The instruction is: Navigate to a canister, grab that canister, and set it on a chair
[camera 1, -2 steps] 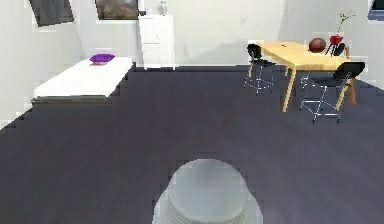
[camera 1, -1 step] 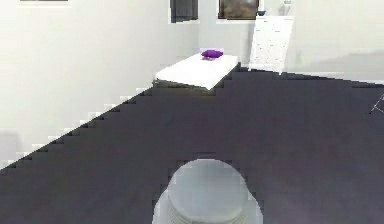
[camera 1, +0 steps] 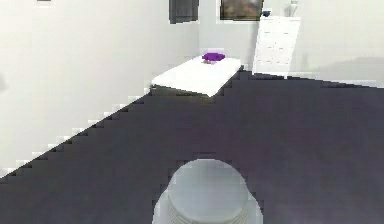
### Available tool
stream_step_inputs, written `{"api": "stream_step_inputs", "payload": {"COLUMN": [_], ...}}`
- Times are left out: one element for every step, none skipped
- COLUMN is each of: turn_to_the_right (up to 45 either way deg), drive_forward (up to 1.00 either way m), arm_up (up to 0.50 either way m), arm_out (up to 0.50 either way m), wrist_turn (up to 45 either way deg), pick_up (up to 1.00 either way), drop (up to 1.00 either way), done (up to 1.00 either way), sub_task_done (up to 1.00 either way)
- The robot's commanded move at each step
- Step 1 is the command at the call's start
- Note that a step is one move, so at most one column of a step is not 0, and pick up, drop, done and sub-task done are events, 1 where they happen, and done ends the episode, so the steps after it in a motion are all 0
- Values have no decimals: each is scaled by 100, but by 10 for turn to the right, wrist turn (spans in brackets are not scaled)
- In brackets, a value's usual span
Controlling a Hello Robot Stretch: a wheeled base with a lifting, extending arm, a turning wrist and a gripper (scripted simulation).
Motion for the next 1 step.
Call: {"api": "stream_step_inputs", "payload": {"turn_to_the_right": [450], "drive_forward": [0], "arm_up": [0], "arm_out": [0], "wrist_turn": [0], "pick_up": [0], "drop": [0], "done": [0], "sub_task_done": [0]}}
